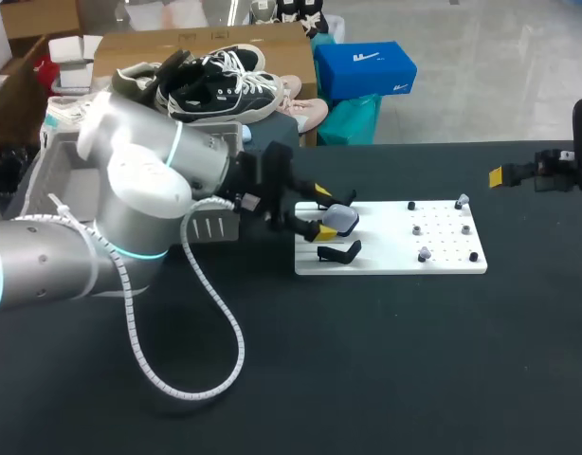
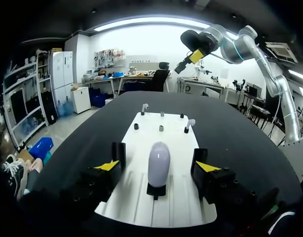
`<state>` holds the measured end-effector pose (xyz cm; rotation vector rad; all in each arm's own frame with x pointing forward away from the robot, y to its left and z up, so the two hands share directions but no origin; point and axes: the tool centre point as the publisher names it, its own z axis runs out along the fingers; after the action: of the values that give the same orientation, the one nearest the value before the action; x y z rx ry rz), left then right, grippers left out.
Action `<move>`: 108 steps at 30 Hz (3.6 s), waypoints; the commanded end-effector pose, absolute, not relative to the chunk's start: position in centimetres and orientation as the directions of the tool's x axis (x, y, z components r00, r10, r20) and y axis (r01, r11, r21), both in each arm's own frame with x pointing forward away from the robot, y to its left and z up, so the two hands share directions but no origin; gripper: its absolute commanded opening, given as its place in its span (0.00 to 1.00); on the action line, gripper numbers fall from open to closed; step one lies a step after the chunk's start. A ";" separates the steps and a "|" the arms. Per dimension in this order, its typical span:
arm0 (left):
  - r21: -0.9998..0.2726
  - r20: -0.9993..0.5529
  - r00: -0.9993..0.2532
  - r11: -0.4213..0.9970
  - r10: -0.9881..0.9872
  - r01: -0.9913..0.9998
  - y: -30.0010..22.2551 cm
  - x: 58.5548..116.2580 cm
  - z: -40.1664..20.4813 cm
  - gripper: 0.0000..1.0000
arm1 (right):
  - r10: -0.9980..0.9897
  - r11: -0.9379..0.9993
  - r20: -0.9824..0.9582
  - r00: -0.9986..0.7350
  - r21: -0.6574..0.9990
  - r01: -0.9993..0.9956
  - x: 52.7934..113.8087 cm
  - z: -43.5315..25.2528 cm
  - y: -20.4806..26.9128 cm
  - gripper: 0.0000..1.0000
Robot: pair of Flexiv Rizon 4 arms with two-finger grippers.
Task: Pick up each earbud case from the left stands, insert the matching earbuds, close the lid, and place the case in the box.
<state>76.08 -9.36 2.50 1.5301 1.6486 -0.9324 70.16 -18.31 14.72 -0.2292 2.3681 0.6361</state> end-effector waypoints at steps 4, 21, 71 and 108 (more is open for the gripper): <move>-0.049 -0.858 -0.066 0.048 0.509 0.998 -9.7 76.6 2.1 1.00 | 0.002 0.866 -0.646 -0.764 0.383 -0.321 70.1 14.8 -18.4 1.00; -0.055 -0.855 -0.066 0.037 0.515 0.998 -9.9 76.4 1.7 1.00 | 0.002 0.866 -0.646 -0.764 0.383 -0.321 70.1 14.8 -18.4 1.00; -0.075 -0.857 -0.086 0.042 0.508 0.996 -9.9 76.0 1.5 0.53 | 0.002 0.866 -0.646 -0.764 0.383 -0.321 70.1 14.8 -18.4 1.00; -0.086 -0.855 -0.091 0.035 0.510 0.996 -10.2 76.0 1.2 0.33 | 0.002 0.866 -0.646 -0.764 0.383 -0.321 70.1 14.8 -18.4 1.00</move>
<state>75.79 -10.13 1.36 1.5372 1.6753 -0.9624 70.16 -18.31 14.72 -0.2291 2.3681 0.6361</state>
